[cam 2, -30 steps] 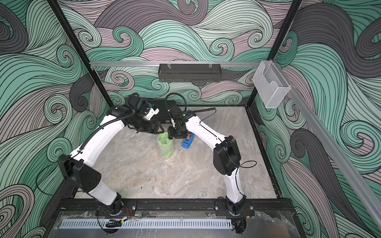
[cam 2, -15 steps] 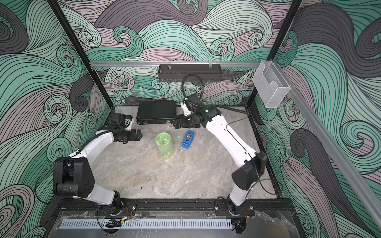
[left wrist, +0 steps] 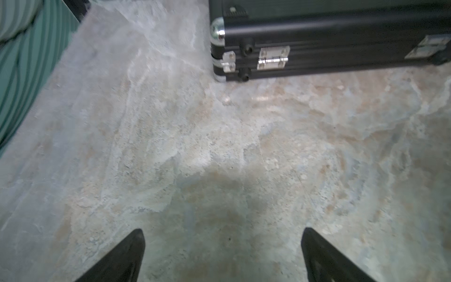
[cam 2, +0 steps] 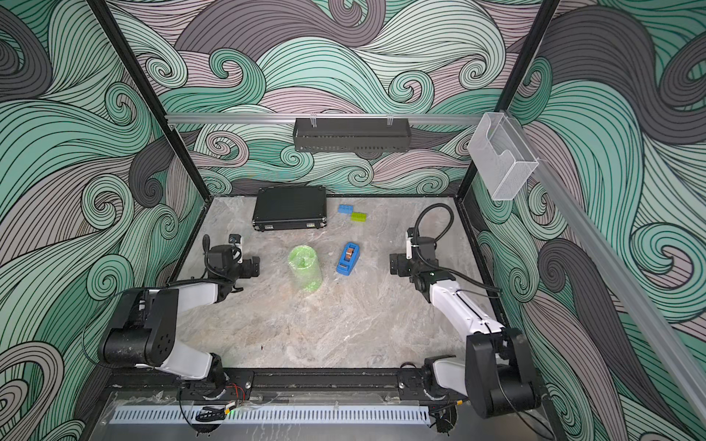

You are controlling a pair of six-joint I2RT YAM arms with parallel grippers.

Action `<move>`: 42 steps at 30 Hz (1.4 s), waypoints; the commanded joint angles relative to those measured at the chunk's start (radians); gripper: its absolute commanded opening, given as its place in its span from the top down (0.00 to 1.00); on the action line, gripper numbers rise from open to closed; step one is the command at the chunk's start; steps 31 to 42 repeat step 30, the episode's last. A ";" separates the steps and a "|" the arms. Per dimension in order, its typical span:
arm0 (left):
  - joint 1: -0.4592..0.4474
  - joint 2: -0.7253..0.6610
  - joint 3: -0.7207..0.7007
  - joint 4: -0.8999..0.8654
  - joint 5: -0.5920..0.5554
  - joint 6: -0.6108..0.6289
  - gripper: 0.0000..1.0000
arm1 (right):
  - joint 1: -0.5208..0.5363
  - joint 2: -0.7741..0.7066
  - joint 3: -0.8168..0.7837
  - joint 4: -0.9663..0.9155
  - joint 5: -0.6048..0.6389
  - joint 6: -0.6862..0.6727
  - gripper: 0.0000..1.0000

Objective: Wrap wine glasses in bubble wrap
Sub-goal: Reset both arms

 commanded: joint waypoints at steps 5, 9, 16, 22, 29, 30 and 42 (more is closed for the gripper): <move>0.014 0.022 -0.003 0.181 -0.054 -0.033 0.01 | -0.085 0.077 -0.139 0.535 0.029 -0.052 0.01; 0.014 0.029 -0.016 0.218 -0.056 -0.027 0.01 | -0.165 0.173 -0.194 0.683 -0.065 0.013 0.01; 0.012 0.022 -0.009 0.191 -0.058 -0.029 0.01 | -0.167 0.269 -0.256 0.883 -0.097 0.001 0.01; 0.012 0.022 -0.009 0.192 -0.060 -0.030 0.01 | -0.155 0.262 -0.244 0.846 -0.076 -0.006 0.01; 0.003 -0.015 -0.083 0.276 -0.075 -0.032 0.01 | -0.150 0.267 -0.223 0.812 -0.119 -0.034 0.01; 0.003 -0.025 -0.137 0.362 -0.056 -0.025 0.01 | -0.150 0.267 -0.225 0.818 -0.119 -0.034 0.01; 0.003 -0.025 -0.137 0.362 -0.056 -0.025 0.01 | -0.150 0.267 -0.225 0.818 -0.119 -0.034 0.01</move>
